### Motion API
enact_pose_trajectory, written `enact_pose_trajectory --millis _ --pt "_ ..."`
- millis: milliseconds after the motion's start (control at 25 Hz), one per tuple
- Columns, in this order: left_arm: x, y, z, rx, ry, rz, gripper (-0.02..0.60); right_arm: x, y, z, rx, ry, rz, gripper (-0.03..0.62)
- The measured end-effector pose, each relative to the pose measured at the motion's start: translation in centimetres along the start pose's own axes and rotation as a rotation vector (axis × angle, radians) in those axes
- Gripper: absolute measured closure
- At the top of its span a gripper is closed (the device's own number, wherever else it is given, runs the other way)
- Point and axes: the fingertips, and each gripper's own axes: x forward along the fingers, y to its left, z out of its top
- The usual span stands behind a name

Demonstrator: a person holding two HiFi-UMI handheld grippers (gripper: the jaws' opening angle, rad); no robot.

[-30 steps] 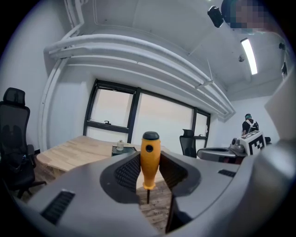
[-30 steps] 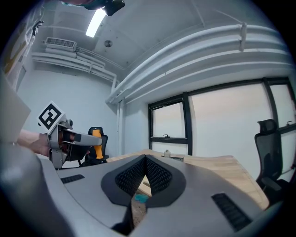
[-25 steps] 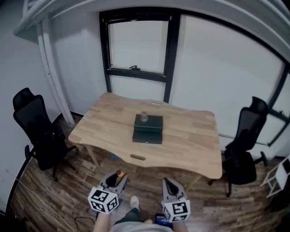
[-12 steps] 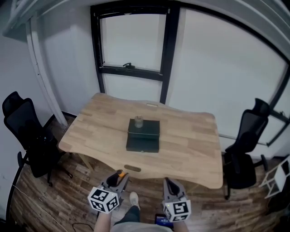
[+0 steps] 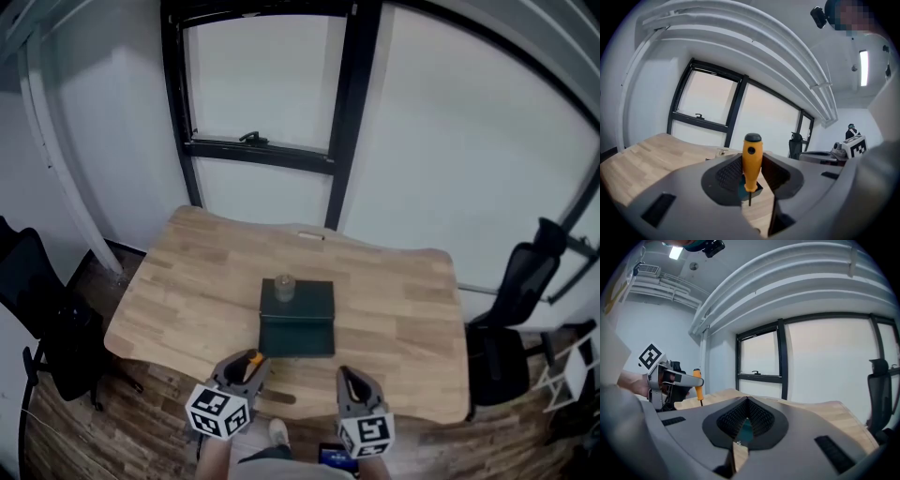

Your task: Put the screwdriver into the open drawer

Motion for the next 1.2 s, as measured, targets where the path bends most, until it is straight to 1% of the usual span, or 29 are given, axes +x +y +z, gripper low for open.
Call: enact_pose_trajectory --millis 240,400,560,800,960,1200 --pt "4.4 4.9 1.5 -0.01 0.016 -0.034 0.456 5.9 -1.3 0.4 -0.003 0.023 -0.037 0.597" --pt "6.5 6.7 1.7 -0.004 0.035 -0.052 0.456 7.9 -2.9 0.3 -0.021 0.013 -0.087 0.597" --pt "7.7 7.4 1.8 0.008 0.05 -0.069 0.456 8.7 -2.9 0.4 0.005 0.045 -0.094 0.597" --pt "8.5 7.9 1.6 0.012 0.057 -0.075 0.456 9.5 -3.2 -0.3 0.009 0.063 -0.094 0.597" --pt "9.0 8.2 1.8 0.022 0.058 -0.067 0.456 10.4 -4.0 -0.1 0.01 0.033 -0.097 0.597" --pt "9.6 8.6 2.1 0.029 0.055 -0.051 0.456 11.6 -4.5 0.4 0.004 0.013 -0.069 0.597"
